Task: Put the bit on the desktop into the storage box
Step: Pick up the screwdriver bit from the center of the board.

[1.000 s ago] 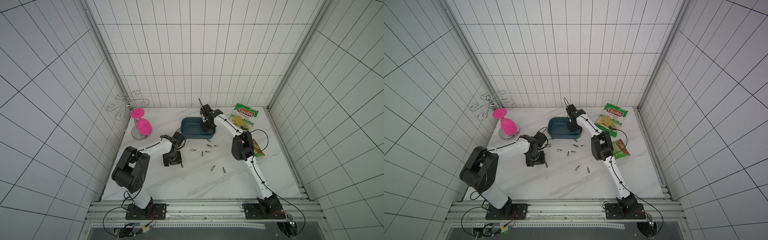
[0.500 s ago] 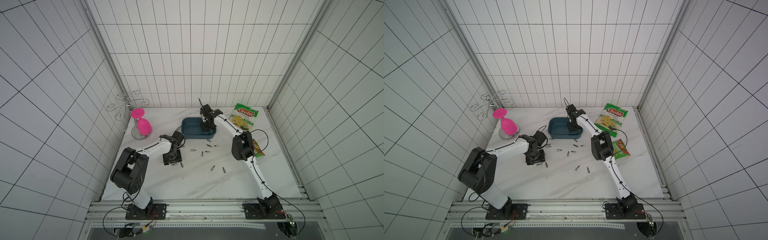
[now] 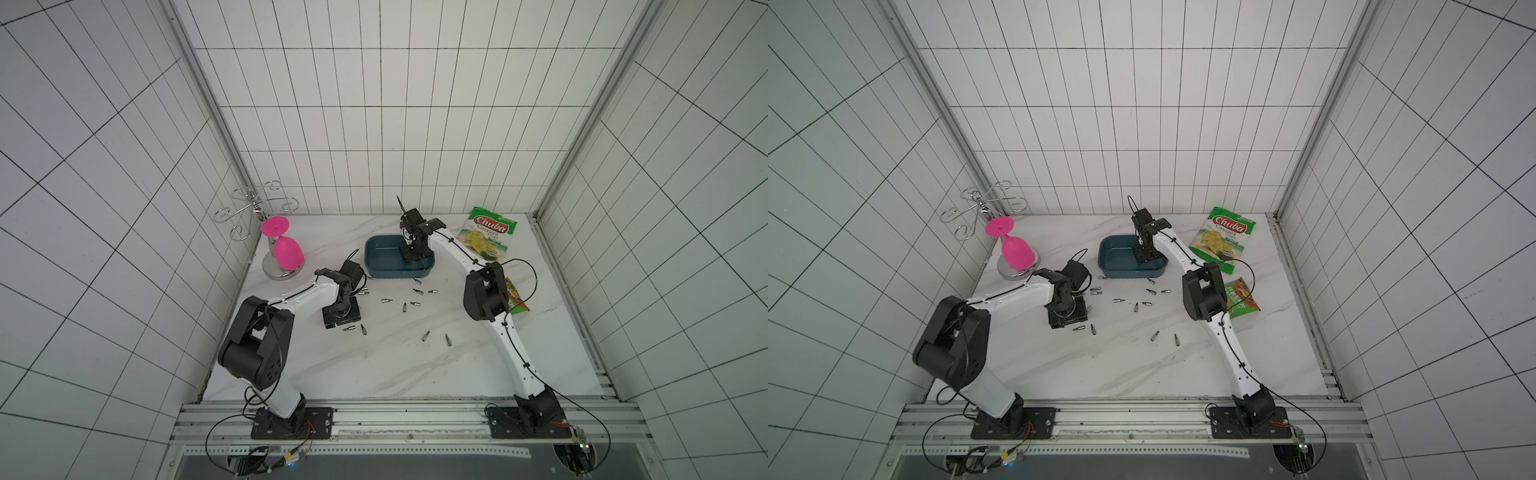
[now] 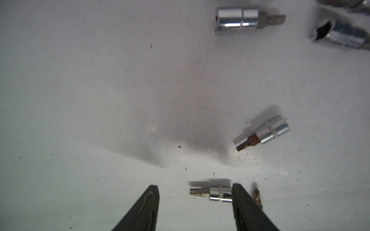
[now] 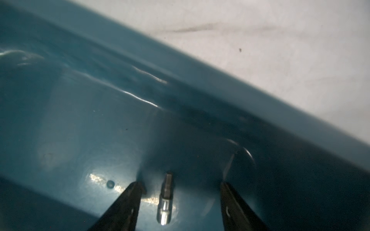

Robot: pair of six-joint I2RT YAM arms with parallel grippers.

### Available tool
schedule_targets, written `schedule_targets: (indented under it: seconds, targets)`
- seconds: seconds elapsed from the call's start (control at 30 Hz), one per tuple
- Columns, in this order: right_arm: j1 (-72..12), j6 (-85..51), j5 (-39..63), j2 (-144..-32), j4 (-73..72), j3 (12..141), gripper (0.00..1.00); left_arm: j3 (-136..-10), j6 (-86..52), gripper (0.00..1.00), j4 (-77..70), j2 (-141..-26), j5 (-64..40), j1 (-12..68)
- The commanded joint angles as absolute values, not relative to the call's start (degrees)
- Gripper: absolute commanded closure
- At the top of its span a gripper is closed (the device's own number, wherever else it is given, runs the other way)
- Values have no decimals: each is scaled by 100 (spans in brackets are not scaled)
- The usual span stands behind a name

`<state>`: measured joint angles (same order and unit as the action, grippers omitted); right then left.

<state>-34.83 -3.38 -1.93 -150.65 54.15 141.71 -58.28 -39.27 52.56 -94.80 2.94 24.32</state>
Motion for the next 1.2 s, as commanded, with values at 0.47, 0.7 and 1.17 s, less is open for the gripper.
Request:
schedule_targets:
  seconds: [0.47, 0.7, 1.17]
  targets:
    - [-3492, -290, -366, -14260, 5581, 14100, 23, -5654, -3970, 38, 5186, -9572, 149, 2579]
    - [-3489, -264, -466, -14000, 5601, 13988, 23, -5669, -4007, 38, 5246, -9594, 149, 2723]
    - [-3498, -325, -525, -13333, 5568, 13401, 24, -5346, -4166, 39, 5379, -9239, 193, 2848]
